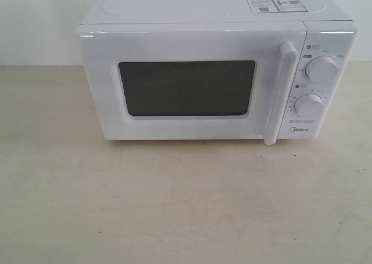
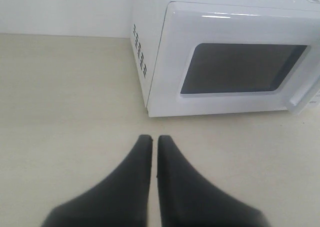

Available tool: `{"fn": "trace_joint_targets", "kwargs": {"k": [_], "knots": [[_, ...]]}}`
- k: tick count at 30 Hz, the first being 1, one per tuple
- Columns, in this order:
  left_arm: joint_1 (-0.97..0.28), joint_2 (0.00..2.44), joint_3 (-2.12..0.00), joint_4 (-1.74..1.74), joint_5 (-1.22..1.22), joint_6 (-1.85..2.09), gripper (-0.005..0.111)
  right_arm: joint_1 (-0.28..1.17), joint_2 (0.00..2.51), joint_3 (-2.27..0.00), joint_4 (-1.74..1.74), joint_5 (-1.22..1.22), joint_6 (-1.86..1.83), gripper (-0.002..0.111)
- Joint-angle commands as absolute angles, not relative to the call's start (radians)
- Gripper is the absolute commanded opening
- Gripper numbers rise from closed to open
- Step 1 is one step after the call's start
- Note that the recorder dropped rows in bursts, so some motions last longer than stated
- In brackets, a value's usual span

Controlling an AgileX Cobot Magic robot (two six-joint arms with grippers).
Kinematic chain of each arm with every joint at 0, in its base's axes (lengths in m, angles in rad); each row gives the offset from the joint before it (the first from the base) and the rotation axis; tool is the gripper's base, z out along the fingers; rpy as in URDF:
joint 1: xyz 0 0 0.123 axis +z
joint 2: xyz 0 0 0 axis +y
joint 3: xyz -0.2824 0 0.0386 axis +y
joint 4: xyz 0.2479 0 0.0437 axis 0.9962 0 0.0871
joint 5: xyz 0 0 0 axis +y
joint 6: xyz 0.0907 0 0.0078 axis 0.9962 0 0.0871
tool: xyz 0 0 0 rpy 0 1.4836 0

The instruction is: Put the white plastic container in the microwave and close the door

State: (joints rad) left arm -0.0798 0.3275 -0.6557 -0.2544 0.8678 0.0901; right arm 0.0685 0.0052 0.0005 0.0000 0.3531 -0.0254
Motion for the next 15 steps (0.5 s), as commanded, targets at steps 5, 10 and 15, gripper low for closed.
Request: {"fn": "trace_joint_targets", "kwargs": {"k": [5,10,15], "knots": [[-0.081,0.321,-0.653,-0.250,0.860,0.082,0.004,0.070,0.000,0.000,-0.007,0.348,-0.026,0.000],[-0.081,0.321,-0.653,-0.250,0.860,0.082,0.004,0.070,0.000,0.000,-0.007,0.348,-0.026,0.000],[-0.081,0.321,-0.653,-0.239,0.826,0.156,0.004,0.070,0.000,0.000,-0.007,0.348,-0.028,0.000]]}}
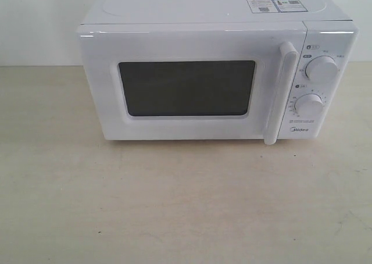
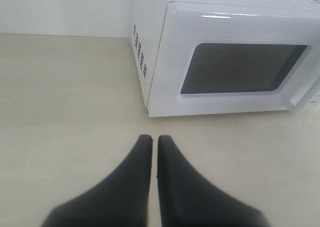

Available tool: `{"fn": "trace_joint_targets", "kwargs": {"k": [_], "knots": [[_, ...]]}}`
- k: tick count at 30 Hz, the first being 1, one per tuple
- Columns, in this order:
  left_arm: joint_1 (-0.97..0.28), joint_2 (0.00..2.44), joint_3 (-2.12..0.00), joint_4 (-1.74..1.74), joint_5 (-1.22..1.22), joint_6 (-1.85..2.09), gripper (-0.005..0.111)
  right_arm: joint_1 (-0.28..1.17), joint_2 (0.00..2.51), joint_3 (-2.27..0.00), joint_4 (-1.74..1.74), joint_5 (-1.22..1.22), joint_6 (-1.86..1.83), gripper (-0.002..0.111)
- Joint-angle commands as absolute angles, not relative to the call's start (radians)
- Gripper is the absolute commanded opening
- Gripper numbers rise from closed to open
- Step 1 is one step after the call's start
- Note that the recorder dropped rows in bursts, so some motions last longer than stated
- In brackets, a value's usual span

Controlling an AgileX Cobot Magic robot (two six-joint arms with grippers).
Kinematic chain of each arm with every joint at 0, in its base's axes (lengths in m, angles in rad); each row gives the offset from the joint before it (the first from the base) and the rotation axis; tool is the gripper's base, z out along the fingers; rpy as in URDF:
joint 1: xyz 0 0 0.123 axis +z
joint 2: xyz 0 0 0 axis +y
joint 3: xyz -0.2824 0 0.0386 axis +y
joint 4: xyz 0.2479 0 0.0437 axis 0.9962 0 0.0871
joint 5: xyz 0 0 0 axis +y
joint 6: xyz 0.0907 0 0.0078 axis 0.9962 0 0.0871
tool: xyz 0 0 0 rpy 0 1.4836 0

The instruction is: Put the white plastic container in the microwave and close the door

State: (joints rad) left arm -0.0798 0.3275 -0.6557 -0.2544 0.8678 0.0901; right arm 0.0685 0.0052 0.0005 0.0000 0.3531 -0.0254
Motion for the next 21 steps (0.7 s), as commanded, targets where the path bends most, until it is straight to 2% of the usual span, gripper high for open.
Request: {"fn": "trace_joint_targets", "kwargs": {"k": [1,5,13,21], "knots": [[-0.081,0.321,-0.653,-0.239,0.799,0.175,0.004,0.070,0.000,0.000,-0.007,0.348,-0.028,0.000],[-0.055,0.303,-0.614,-0.251,0.647,0.191,0.004,0.070,0.000,0.000,-0.007,0.348,-0.026,0.000],[-0.016,0.160,-0.311,-0.247,0.251,0.243,0.004,0.070,0.000,0.000,-0.007,0.348,-0.026,0.000],[-0.016,0.033,-0.051,-0.247,0.086,0.255,0.004,0.070,0.000,0.000,-0.007,0.348,-0.026,0.000]]}}
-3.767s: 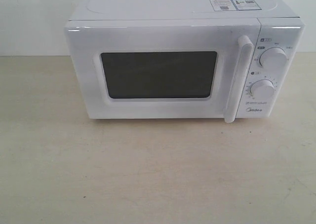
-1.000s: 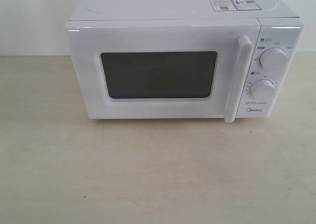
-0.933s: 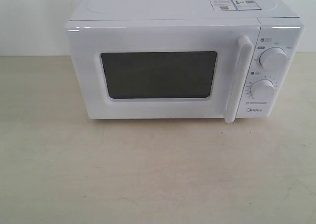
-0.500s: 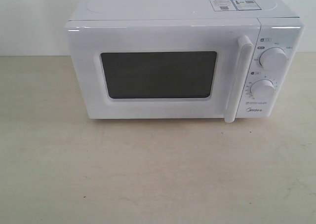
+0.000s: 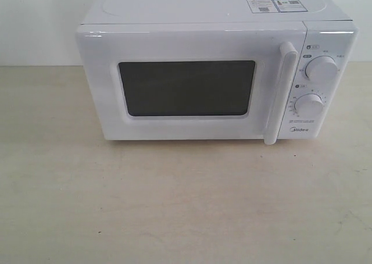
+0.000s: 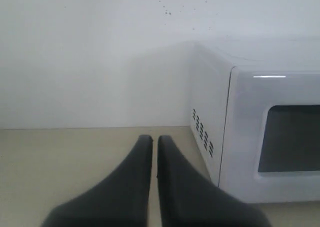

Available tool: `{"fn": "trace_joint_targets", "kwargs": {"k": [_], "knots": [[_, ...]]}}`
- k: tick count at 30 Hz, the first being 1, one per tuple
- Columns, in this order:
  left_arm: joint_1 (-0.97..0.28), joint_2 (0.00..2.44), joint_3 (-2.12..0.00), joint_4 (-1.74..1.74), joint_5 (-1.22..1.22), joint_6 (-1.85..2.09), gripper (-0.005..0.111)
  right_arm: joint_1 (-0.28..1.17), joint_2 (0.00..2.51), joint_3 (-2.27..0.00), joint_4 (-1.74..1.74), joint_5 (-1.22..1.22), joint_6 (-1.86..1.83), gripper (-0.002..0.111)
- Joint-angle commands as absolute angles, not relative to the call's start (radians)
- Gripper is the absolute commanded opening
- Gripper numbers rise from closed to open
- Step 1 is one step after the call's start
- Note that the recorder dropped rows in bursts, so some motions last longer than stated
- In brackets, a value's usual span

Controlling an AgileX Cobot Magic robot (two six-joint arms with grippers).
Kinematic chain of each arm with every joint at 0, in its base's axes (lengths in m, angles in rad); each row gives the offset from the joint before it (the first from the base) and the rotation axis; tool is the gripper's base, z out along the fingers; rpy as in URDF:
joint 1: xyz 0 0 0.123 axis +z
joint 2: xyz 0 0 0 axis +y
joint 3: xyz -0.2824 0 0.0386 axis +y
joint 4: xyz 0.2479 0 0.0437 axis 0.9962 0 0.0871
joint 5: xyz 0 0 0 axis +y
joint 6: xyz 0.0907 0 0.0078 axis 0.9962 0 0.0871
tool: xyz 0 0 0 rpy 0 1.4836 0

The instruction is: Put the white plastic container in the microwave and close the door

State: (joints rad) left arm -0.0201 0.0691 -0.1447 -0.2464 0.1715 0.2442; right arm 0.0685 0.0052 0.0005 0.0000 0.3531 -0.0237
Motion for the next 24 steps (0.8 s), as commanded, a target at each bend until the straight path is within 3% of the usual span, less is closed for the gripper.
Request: {"fn": "trace_joint_targets", "kwargs": {"k": [1,24], "knots": [[-0.016,0.031,-0.028,-0.247,0.075,0.255,0.004,0.070,0.000,0.000,-0.007,0.348,-0.026,0.000],[-0.016,0.031,0.000,-0.163,0.288,0.064,0.004,0.070,0.000,0.000,-0.007,0.346,-0.026,0.000]]}}
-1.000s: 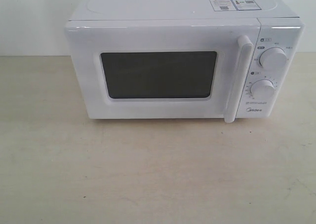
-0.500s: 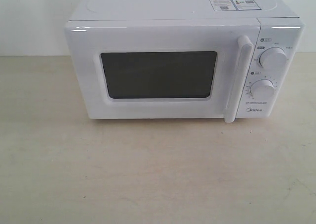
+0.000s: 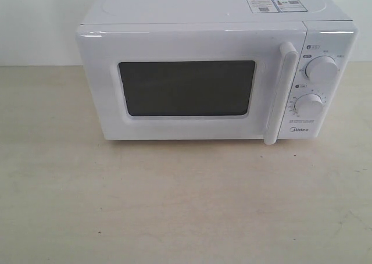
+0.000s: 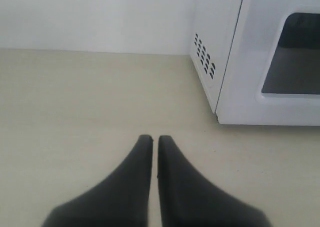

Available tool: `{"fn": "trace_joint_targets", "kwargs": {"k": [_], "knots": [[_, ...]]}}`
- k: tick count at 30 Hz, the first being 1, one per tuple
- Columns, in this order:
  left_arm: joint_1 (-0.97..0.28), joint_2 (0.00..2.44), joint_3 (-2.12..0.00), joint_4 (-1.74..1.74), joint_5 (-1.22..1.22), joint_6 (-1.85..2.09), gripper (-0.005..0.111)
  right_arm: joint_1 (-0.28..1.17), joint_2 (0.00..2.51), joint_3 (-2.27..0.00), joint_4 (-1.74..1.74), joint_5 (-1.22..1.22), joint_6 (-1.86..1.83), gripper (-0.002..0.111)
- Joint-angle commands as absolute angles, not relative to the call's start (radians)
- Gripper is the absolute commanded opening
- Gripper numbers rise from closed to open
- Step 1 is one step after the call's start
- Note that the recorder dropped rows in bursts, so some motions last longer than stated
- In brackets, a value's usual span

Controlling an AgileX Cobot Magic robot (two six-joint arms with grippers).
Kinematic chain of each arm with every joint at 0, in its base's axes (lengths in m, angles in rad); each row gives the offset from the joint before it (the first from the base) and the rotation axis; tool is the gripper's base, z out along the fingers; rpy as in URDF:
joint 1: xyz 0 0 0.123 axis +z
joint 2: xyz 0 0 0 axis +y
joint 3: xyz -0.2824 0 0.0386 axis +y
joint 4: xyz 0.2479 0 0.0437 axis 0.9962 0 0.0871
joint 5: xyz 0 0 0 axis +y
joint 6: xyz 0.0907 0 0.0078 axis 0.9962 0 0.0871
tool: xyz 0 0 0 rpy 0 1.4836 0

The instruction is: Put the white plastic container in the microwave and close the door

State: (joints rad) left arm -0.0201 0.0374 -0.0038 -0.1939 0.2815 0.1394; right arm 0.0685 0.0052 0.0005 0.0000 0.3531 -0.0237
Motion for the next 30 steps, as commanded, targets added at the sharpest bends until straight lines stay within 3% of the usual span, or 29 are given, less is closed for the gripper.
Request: {"fn": "trace_joint_targets", "kwargs": {"k": [1,7,13,30], "knots": [[-0.016,0.031,0.000,-0.141,0.288,0.043,0.004,0.070,0.000,0.000,-0.007,0.346,-0.026,0.000],[-0.016,0.031,0.000,-0.082,0.288,-0.115,0.004,0.070,0.000,0.000,-0.007,0.346,-0.026,0.000],[-0.016,0.031,0.000,-0.078,0.284,0.055,0.004,0.070,0.000,0.000,-0.007,0.346,-0.026,0.000],[-0.016,0.031,0.000,-0.078,0.284,0.053,0.004,0.070,0.000,0.000,-0.007,0.346,-0.026,0.000]]}}
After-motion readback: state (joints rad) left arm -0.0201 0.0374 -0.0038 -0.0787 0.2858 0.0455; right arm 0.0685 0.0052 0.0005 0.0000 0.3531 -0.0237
